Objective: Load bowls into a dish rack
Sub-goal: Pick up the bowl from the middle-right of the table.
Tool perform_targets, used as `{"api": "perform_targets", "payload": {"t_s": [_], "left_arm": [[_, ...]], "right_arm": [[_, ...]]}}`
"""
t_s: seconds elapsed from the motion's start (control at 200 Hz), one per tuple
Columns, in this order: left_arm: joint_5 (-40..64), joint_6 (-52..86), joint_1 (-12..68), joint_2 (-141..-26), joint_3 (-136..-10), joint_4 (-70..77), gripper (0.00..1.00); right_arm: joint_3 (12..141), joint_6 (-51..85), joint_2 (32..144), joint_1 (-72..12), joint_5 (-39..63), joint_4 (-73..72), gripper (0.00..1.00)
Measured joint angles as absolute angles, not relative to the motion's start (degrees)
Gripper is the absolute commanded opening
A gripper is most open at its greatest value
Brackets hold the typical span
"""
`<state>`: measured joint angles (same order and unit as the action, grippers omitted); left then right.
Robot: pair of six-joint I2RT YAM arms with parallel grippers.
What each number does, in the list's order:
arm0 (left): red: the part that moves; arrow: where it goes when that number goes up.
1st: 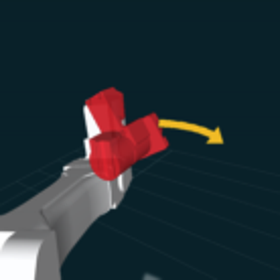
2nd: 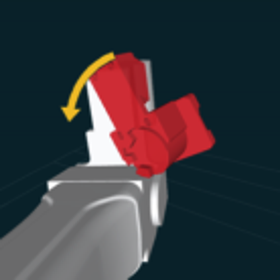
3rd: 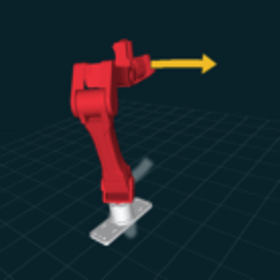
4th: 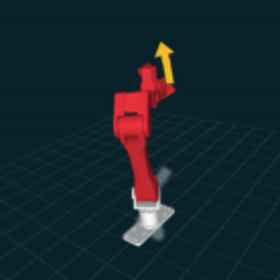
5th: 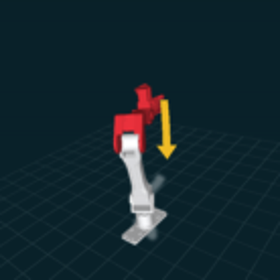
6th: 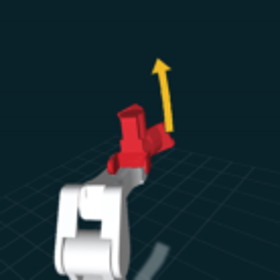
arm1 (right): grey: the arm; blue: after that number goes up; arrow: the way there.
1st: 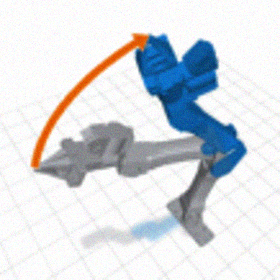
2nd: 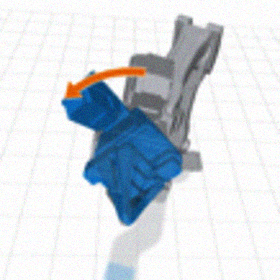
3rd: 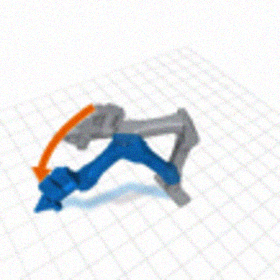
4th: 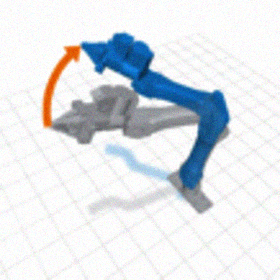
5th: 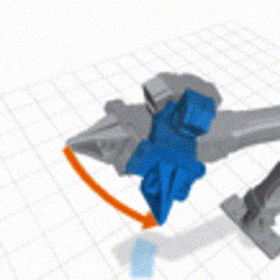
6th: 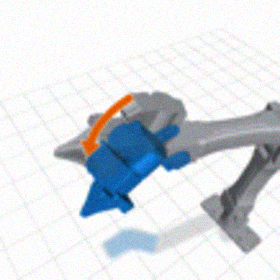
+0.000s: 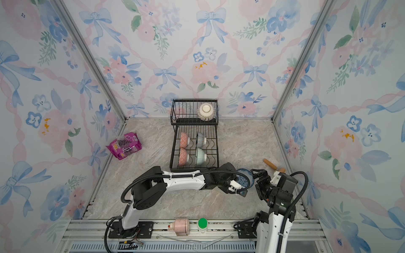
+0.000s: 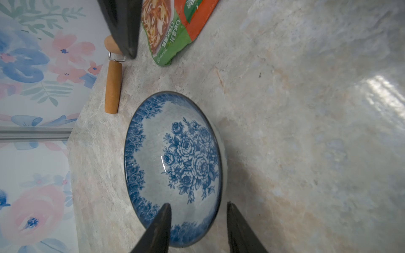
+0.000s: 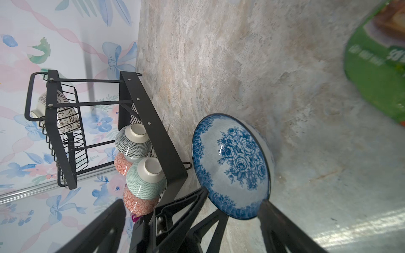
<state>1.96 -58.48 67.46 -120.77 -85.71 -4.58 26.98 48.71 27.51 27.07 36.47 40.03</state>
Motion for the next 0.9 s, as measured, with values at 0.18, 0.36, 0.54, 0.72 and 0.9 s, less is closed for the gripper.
{"api": "perform_targets", "payload": {"t_s": [0.18,0.36,0.54,0.72,0.9], "left_arm": [[1.8,-60.4,67.7,-122.8,-87.7,-5.9,0.35],[1.2,-62.1,68.0,-124.2,-88.0,-7.0,0.25],[-0.4,-62.8,68.3,-125.5,-89.0,-7.9,0.08],[-1.7,-63.0,68.3,-126.0,-89.1,-8.0,0.02],[-2.1,-62.1,68.3,-125.6,-88.8,-8.2,0.0]], "right_arm": [[27.0,49.1,27.7,27.1,36.9,39.6,0.96],[27.0,49.1,27.8,27.1,36.9,39.5,0.96],[27.0,49.1,27.8,27.1,37.3,39.5,0.96],[27.0,49.1,27.8,27.1,37.3,39.5,0.96],[27.0,49.1,27.7,27.1,37.7,39.1,0.96]]}}
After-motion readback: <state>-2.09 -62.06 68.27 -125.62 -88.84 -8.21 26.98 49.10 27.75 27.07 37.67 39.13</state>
